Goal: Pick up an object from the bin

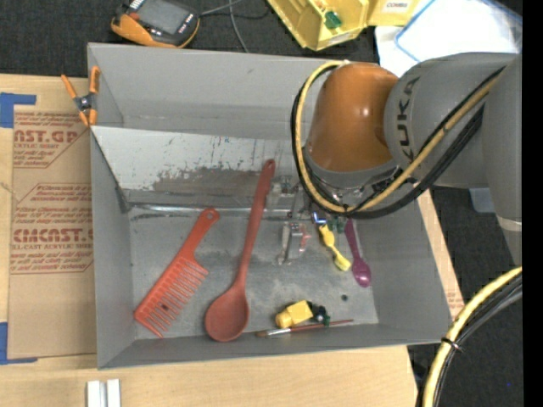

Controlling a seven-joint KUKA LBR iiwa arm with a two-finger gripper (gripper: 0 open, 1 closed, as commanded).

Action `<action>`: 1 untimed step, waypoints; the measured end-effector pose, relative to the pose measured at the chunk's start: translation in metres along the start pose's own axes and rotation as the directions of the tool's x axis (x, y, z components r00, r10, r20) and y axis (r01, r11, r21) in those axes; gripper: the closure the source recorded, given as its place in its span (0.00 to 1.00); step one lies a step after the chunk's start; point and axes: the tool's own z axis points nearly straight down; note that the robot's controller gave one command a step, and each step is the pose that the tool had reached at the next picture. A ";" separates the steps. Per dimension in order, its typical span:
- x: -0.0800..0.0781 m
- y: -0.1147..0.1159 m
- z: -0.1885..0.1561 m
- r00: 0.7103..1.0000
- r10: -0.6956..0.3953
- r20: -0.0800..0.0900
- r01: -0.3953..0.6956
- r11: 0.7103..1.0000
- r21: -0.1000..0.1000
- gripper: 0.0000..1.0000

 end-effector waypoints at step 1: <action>-0.002 0.000 -0.005 1.000 0.000 0.008 0.000 1.000 0.000 0.00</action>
Offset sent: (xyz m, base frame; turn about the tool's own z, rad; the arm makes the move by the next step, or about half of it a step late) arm 0.0064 0.0287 -0.0847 -0.4578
